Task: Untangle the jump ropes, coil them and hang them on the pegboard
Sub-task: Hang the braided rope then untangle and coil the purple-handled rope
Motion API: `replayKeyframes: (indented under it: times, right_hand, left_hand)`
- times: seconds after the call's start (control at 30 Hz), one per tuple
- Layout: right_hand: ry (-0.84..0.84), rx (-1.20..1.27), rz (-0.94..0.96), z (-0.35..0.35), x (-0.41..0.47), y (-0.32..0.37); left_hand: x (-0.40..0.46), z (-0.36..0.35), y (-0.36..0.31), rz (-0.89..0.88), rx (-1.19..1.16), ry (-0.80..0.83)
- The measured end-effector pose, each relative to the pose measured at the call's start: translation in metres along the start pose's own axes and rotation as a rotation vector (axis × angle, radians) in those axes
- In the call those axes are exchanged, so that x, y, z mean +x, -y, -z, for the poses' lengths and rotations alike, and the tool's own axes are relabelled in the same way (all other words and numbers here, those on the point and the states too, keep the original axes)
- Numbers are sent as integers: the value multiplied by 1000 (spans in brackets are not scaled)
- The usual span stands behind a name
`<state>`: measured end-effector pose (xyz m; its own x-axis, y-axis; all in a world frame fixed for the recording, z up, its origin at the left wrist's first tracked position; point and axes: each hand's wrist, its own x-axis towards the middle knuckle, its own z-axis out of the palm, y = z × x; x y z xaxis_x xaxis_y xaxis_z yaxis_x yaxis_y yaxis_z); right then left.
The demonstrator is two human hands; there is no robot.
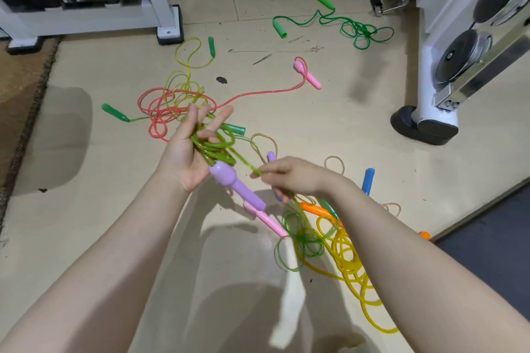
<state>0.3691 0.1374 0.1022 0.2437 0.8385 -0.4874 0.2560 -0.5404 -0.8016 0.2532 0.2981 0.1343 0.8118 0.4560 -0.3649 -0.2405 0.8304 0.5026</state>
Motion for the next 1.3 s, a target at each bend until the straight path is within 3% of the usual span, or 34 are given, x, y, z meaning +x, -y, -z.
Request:
replayKeyframes:
  times: [0.13,0.23,0.3,0.37,0.47,0.6,0.7,0.77,0.9,1.07,1.17,1.23,1.3]
  right_hand:
    - [244,-260,-57,-6,-9,31]
    - [264,-434,73,-4,-14,62]
    - [125,-493,209,2,-15,76]
    - [-164,-439,311,16,-13,78]
    - [-506,-90,304,44,-17,62]
    - [-517,292,245,42,-18,38]
    - [-546,465,231,29,-9,27]
    - [-552,371,208,24,-5,21]
    - [-336,147,88,5,2,17]
    - [197,-85,-86,-17,-2,36]
    - [415,-186,-137,-26,-9,45]
    - [409,-301,-72,-23,-12,56]
    - [326,-361,52,-12,-15,70]
  left_hand:
    - [6,17,-2,-33,312,-249]
    - [5,28,8,-60,554,-310]
    - [1,24,18,-26,717,-266]
    - [-9,9,24,-2,917,-150]
    - [-21,-22,24,120,1116,16]
    - [-29,-44,29,364,877,343]
    - [-26,-37,36,277,736,451]
    - [-23,-32,37,215,648,424]
    - [-18,-29,29,150,399,258]
    - [-4,-18,21,-57,359,-65]
    - [0,-3,16,-167,560,-199]
    - [-2,3,18,-168,822,-246]
    - [-4,2,25,-152,1010,-180]
